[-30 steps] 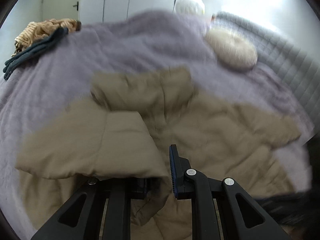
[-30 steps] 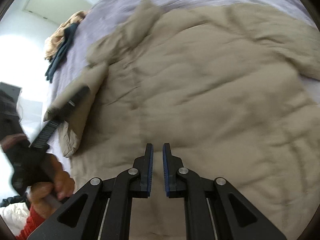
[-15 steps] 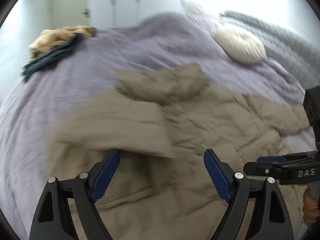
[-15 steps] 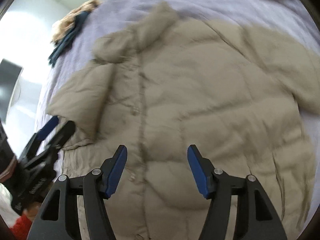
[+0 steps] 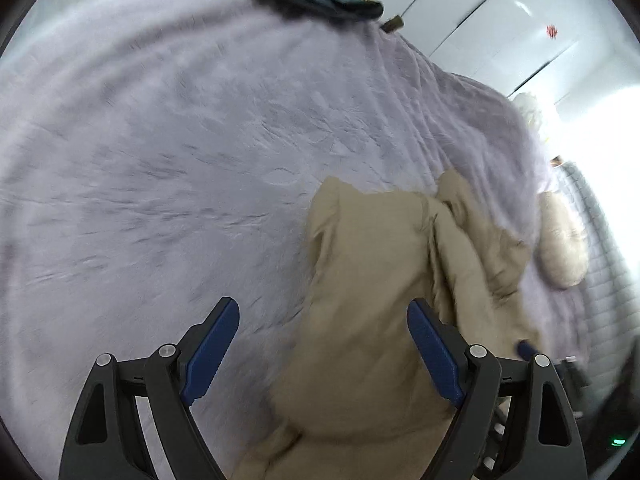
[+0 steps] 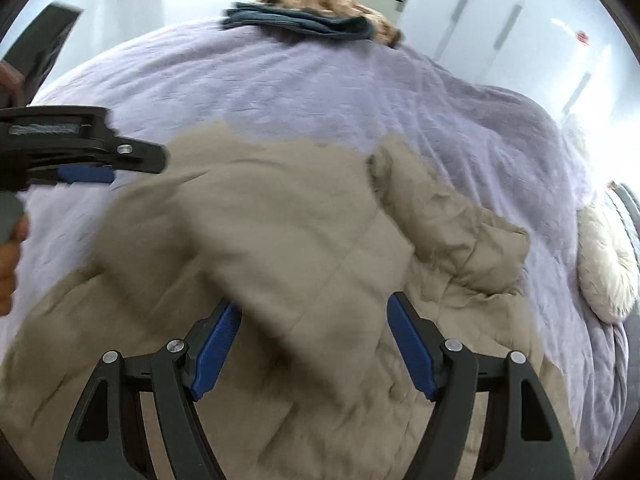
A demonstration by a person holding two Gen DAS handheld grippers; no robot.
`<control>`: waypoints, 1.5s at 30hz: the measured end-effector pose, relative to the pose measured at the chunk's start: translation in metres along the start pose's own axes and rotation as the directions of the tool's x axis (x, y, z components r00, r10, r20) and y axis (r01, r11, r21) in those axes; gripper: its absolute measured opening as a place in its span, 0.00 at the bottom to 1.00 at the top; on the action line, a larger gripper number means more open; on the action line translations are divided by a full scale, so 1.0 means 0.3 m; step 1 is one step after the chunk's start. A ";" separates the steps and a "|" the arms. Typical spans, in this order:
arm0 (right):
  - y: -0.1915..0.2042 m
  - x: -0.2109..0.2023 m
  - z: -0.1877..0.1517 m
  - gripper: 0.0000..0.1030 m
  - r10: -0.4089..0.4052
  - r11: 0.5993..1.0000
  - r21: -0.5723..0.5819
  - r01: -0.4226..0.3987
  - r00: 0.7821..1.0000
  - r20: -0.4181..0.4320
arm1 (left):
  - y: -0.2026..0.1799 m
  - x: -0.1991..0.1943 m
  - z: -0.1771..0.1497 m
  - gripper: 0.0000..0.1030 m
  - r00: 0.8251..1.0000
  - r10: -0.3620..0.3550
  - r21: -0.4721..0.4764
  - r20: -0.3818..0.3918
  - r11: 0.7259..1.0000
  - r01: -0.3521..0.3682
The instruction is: Fold large clothes
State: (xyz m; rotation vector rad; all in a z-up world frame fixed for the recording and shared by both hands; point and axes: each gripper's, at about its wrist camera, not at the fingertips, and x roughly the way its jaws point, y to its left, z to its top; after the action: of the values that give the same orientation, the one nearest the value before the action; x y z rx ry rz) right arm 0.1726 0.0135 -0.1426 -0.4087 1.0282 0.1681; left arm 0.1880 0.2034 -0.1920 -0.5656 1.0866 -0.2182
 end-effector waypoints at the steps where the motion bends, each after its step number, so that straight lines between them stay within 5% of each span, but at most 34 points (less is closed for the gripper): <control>1: -0.032 0.019 0.014 0.76 -0.023 0.999 0.044 0.023 1.000 -0.005 | -0.012 0.041 0.018 0.84 1.000 -0.017 -0.010 -0.018 1.000 0.017; 4: -0.150 0.018 0.016 0.65 -0.032 0.979 0.202 0.029 0.999 0.015 | -0.012 0.115 0.051 0.84 0.999 -0.023 -0.009 -0.045 1.000 0.022; 6: -0.242 0.010 -0.006 0.06 0.002 0.945 0.327 -0.012 1.000 0.031 | -0.034 0.149 0.066 0.79 0.999 -0.009 0.006 -0.038 1.000 0.010; 7: -0.314 0.012 -0.037 0.06 0.034 0.905 0.424 -0.043 0.999 0.028 | -0.054 0.159 0.072 0.67 1.000 -0.012 0.014 -0.028 1.000 0.012; 8: -0.382 0.014 -0.077 0.06 0.079 0.848 0.522 -0.089 0.996 0.041 | -0.071 0.164 0.077 0.35 0.999 -0.034 0.031 -0.026 0.999 0.035; 9: -0.426 0.020 -0.115 0.06 0.099 0.801 0.589 -0.106 0.994 0.043 | -0.094 0.159 0.078 0.24 0.999 -0.036 0.052 -0.017 0.998 0.037; 12: -0.553 0.058 -0.276 0.06 0.199 0.604 0.782 -0.153 0.979 0.037 | -0.224 0.095 0.062 0.16 0.995 0.019 0.239 0.100 0.970 -0.043; 14: -0.593 0.099 -0.382 0.06 0.283 0.467 0.865 -0.183 0.958 0.050 | -0.356 0.048 0.006 0.16 0.979 0.066 0.437 0.193 0.888 -0.146; 16: -0.602 0.138 -0.469 0.06 0.343 0.354 0.915 -0.191 0.937 0.063 | -0.415 0.049 -0.029 0.17 0.973 0.075 0.530 0.220 0.828 -0.184; 19: -0.590 0.168 -0.534 0.06 0.377 0.258 0.941 -0.218 0.920 0.109 | -0.363 0.131 0.005 0.16 0.970 0.156 0.517 0.185 0.824 -0.231; 23: -0.539 0.196 -0.480 0.06 0.396 0.308 0.919 -0.245 0.912 0.111 | -0.219 0.220 0.084 0.17 0.960 0.248 0.403 0.132 0.871 -0.281; 30: -0.532 0.208 -0.452 0.07 0.400 0.326 0.913 -0.245 0.911 0.101 | -0.176 0.125 0.147 0.17 0.928 0.333 0.360 0.166 0.856 -0.372; 36: -0.570 0.105 -0.473 0.40 0.394 0.370 0.896 -0.246 0.915 0.089 | -0.194 -0.041 0.057 0.17 0.964 0.233 0.357 0.129 0.896 -0.264; 41: -0.614 -0.023 -0.521 0.39 0.285 0.409 0.901 -0.143 0.958 0.023 | -0.281 -0.054 -0.080 0.17 0.983 0.171 0.435 0.067 0.882 -0.183; 45: -0.651 -0.053 -0.483 0.30 0.223 0.503 0.854 -0.129 0.975 0.016 | -0.278 0.029 -0.140 0.17 0.969 0.241 0.449 0.060 0.860 -0.242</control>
State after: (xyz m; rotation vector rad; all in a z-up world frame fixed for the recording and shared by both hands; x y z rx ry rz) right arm 0.1125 -0.2227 -0.1451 0.6258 1.1196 -0.1975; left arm 0.1636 0.1159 -0.1686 -0.0053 1.0490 -0.2419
